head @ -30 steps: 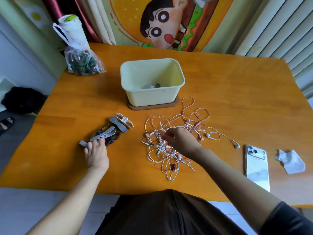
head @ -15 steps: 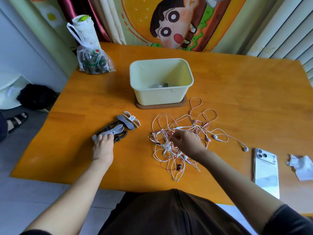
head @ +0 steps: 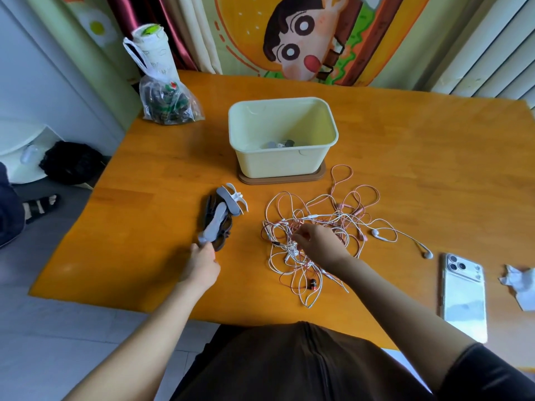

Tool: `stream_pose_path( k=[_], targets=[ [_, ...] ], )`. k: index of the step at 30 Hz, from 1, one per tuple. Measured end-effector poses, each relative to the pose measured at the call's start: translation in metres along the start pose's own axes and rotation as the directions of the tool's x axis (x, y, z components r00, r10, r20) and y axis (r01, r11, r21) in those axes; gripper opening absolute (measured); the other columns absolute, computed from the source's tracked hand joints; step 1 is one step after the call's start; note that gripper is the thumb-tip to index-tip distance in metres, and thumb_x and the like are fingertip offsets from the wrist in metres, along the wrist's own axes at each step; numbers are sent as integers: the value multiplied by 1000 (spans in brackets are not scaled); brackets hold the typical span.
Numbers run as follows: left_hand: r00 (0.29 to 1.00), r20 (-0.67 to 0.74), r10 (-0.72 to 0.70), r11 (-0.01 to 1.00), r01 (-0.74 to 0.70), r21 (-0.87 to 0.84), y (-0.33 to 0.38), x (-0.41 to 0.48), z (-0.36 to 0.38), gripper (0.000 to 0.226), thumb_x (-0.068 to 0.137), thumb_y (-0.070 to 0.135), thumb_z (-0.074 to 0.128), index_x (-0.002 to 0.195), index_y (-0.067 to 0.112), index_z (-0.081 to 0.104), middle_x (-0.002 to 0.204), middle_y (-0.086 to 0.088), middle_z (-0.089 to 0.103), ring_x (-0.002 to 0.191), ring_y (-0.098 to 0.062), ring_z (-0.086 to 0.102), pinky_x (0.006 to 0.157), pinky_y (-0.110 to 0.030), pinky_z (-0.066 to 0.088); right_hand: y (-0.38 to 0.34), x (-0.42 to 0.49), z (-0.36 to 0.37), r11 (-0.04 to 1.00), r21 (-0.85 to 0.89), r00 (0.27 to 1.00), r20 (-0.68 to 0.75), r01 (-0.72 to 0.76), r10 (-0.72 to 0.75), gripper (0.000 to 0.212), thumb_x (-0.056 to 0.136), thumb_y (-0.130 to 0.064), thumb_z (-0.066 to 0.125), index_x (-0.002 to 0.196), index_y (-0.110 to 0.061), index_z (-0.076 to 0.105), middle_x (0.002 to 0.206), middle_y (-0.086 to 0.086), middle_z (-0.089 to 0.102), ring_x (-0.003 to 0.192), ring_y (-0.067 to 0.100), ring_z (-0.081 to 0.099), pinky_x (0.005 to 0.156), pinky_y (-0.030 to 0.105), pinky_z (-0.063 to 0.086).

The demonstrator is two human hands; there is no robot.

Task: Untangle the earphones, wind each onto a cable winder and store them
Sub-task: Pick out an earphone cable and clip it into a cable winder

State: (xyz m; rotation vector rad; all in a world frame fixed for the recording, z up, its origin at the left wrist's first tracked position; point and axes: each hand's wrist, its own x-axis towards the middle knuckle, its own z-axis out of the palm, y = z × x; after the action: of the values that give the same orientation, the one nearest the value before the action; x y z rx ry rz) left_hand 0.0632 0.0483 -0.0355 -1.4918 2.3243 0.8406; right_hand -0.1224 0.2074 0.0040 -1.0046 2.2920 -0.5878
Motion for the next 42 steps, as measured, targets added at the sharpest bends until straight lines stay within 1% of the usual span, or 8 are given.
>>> stream_pose_path(
  k=[9, 12, 16, 22, 27, 30, 37, 42],
  targets=[
    [955, -76, 287, 925, -297, -239, 80, -25, 7, 8, 96, 8, 47, 97, 15, 49, 108, -5, 47, 72, -8, 44, 56, -13, 34, 5, -9, -6, 990, -9, 989, 54, 139, -138, 26, 98, -19, 48, 117, -10, 64, 116, 5, 61, 98, 17, 60, 82, 21, 47],
    [907, -155, 391, 869, -419, -264, 106, -33, -1, 13, 97, 5, 43, 96, 16, 50, 107, -2, 47, 82, -8, 48, 57, -8, 35, 17, -20, -17, 988, 30, 975, -170, 151, -144, 25, 97, -19, 49, 115, -10, 64, 108, 2, 56, 88, 15, 57, 78, 24, 47],
    [860, -146, 489, 798, -509, -322, 133, -31, -5, 27, 96, 2, 46, 115, 21, 47, 123, -4, 48, 96, -11, 53, 64, -12, 43, 67, -21, -45, 989, 137, 874, -471, -64, 122, 19, 95, -10, 51, 110, -5, 62, 107, 9, 56, 90, 24, 60, 80, 32, 49],
    [887, 4, 463, 818, -425, -389, 155, -26, 7, 54, 95, 5, 52, 143, 12, 29, 117, -13, 56, 99, -23, 62, 84, -31, 54, 148, -11, -70, 896, 107, 823, -359, -432, 440, 31, 92, -3, 49, 122, -2, 56, 125, 20, 52, 112, 37, 51, 93, 37, 38],
    [872, 110, 477, 839, -414, -352, 162, -22, 12, 23, 94, 11, 56, 117, 10, 55, 104, -7, 63, 94, -23, 65, 85, -37, 55, 166, -11, -62, 881, -6, 863, -206, -472, 461, 39, 83, 6, 53, 118, -9, 62, 125, 15, 53, 113, 34, 53, 86, 32, 40],
    [868, 127, 481, 830, -404, -385, 165, -22, 10, 15, 91, 9, 60, 101, 18, 53, 93, -1, 63, 88, -21, 67, 83, -40, 56, 168, -14, -56, 870, -106, 867, -201, -482, 456, 45, 83, 7, 47, 120, -13, 62, 127, 12, 51, 119, 32, 48, 90, 36, 42],
    [890, 148, 432, 856, -353, -379, 170, -23, 9, 39, 83, 15, 72, 116, 19, 51, 82, 4, 58, 79, -16, 62, 64, -22, 47, 179, -16, -70, 820, -172, 815, -336, -547, 473, 36, 90, 0, 44, 122, -9, 58, 126, 15, 51, 118, 33, 43, 88, 38, 40],
    [884, 194, 425, 849, -315, -425, 170, -24, 8, 41, 80, 12, 74, 117, 17, 57, 89, 0, 62, 88, -22, 63, 79, -35, 54, 183, -5, -67, 818, -225, 845, -217, -530, 488, 42, 91, -22, 59, 129, -9, 48, 129, 15, 47, 119, 34, 42, 93, 40, 38]
  ],
)
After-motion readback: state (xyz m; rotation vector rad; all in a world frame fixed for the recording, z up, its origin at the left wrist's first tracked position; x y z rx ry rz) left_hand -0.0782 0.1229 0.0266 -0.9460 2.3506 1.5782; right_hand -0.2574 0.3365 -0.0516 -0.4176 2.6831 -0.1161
